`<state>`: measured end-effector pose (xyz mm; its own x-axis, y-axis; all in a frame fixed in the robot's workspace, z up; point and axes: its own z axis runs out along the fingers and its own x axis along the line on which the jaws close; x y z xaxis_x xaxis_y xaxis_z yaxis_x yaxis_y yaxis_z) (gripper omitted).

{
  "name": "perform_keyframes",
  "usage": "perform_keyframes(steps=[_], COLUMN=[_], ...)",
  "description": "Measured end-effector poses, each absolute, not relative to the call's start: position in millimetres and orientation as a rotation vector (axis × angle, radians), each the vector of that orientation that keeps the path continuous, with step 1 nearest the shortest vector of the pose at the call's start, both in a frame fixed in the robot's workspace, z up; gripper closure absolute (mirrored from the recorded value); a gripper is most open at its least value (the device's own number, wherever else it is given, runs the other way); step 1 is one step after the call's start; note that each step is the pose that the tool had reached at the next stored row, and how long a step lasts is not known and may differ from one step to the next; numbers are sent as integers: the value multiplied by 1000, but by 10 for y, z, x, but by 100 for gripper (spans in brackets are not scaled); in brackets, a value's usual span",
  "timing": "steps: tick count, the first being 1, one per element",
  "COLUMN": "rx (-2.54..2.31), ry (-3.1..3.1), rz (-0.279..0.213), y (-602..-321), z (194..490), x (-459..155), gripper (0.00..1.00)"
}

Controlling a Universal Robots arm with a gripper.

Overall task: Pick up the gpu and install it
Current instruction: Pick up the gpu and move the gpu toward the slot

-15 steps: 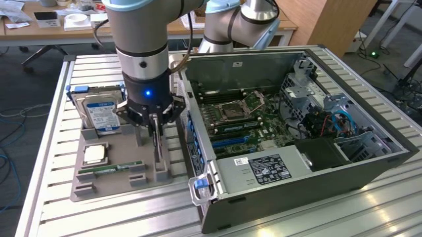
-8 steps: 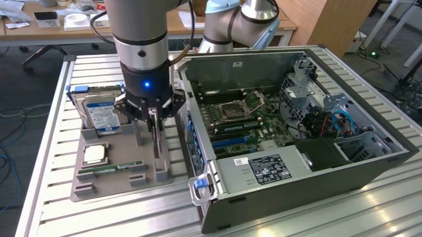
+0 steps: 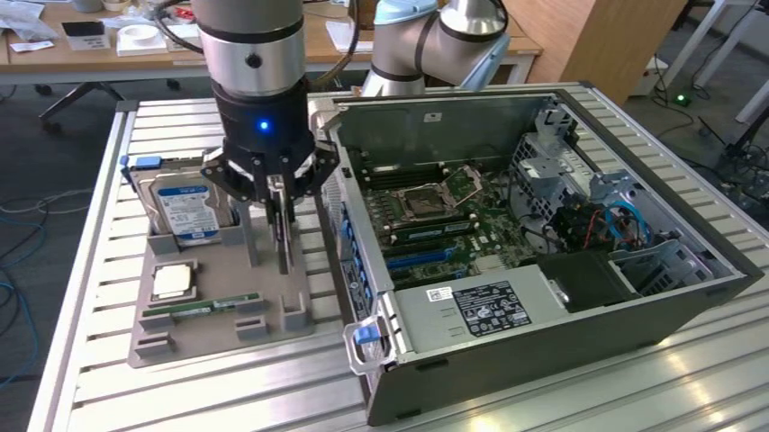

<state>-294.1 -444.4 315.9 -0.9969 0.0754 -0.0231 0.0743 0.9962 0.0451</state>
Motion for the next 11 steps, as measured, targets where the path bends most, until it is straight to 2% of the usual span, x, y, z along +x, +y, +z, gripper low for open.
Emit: perform_keyframes(steps=[11], rx=[117], ry=[3114], rz=[69], y=[-4443], z=[3437], x=[-2940], gripper=[73])
